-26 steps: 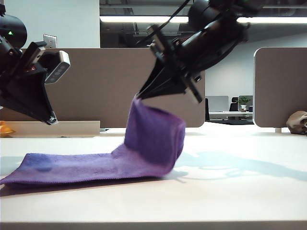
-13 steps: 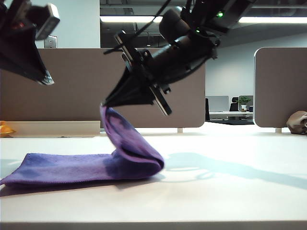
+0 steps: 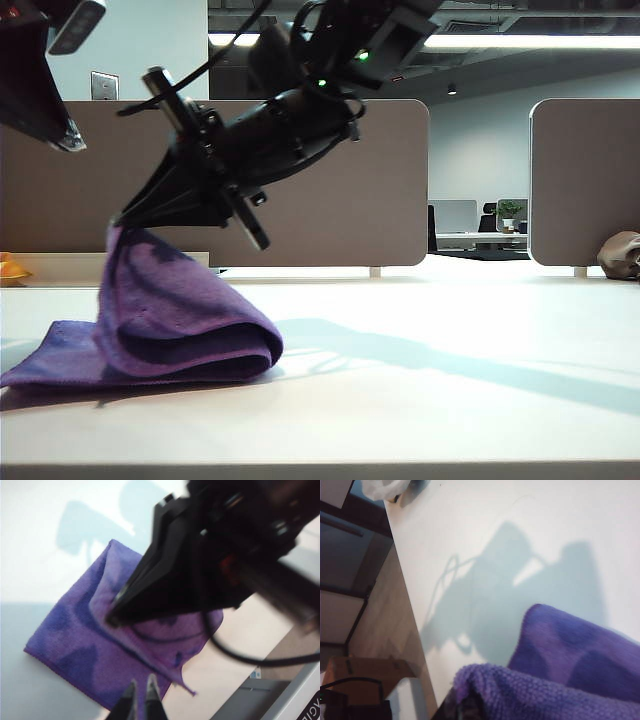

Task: Fold the bottom of the cloth upward, then fold it vertically to form a square shape.

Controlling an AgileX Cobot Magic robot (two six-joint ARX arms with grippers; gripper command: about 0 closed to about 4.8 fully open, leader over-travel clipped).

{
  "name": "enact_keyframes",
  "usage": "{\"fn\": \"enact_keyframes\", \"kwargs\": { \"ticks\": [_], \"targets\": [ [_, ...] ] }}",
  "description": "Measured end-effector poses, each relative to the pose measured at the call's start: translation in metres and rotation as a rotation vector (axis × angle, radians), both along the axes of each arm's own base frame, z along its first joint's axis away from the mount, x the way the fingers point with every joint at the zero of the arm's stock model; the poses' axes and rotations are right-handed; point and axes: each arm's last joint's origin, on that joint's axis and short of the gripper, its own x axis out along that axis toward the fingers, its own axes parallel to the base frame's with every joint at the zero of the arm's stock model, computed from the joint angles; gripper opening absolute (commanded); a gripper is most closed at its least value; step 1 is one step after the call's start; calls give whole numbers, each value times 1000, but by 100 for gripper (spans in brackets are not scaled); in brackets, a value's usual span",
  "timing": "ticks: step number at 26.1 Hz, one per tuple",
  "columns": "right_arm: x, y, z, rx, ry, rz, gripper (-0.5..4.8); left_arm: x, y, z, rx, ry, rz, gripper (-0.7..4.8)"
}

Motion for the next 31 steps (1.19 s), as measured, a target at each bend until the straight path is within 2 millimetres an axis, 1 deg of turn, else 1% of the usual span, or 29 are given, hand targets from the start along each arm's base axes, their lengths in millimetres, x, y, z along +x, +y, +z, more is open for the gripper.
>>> {"fn": "enact_keyframes", "kwargs": {
  "ticks": [4, 10, 14, 25, 31],
  "targets": [
    [-4, 11, -3, 7, 8, 23, -5, -2, 0, 2, 0, -6, 0, 27],
    [-10, 22, -10, 5, 18, 42, -5, -4, 1, 3, 1, -9, 2, 27],
    [-8, 29, -11, 35, 15, 37, -5, -4, 1, 3, 1, -7, 1, 27],
    [-5, 36, -22, 57, 31, 23, -5, -14, 2, 12, -2, -44, 2, 27],
    [-4, 36, -21, 60, 28, 23, -5, -15, 2, 13, -3, -50, 2, 27]
  ]
}}
